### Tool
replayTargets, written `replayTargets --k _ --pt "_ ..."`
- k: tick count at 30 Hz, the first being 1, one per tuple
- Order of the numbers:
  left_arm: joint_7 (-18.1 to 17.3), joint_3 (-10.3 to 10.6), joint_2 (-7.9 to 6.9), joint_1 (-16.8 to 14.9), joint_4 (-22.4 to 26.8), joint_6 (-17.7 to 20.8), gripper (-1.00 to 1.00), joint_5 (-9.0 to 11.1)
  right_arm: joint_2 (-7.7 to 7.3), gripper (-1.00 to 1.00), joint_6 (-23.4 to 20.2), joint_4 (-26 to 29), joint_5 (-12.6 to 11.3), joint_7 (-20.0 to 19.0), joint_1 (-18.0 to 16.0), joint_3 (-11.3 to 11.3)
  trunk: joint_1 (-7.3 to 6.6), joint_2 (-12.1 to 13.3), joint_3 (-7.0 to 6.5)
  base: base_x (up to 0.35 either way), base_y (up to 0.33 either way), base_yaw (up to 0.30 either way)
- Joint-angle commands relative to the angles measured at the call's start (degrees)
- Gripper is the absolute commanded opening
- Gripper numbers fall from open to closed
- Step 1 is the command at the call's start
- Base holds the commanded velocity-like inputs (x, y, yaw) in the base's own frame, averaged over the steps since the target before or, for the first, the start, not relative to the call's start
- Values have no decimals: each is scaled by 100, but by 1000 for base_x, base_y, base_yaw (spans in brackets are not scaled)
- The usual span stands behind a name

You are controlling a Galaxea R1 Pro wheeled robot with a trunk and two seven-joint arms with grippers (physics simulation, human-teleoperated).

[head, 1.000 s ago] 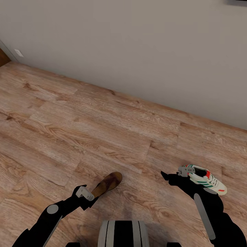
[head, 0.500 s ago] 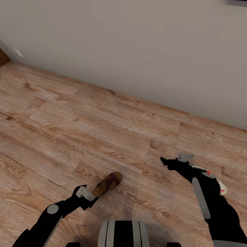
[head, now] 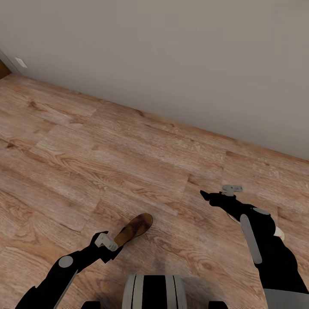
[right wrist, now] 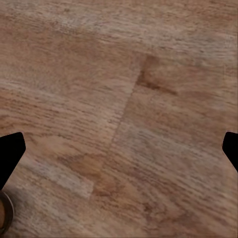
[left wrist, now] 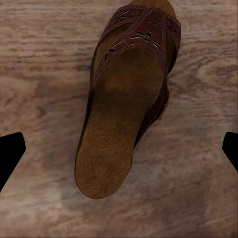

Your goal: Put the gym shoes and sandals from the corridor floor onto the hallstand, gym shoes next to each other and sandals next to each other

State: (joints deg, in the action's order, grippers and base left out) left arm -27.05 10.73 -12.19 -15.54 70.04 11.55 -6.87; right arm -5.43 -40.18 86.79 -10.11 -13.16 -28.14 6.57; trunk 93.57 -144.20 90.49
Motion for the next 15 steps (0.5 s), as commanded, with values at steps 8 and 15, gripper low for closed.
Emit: replayTargets --k 8,15 --pt "-26 0 -3 -2 7 23 100 -34 -2 100 -34 9 -17 -20 -7 11 20 -12 222 0 0 0" --pt "-22 -1 -3 -10 9 23 100 -38 -2 100 -34 8 -17 -20 -7 -12 30 -18 349 0 0 0"
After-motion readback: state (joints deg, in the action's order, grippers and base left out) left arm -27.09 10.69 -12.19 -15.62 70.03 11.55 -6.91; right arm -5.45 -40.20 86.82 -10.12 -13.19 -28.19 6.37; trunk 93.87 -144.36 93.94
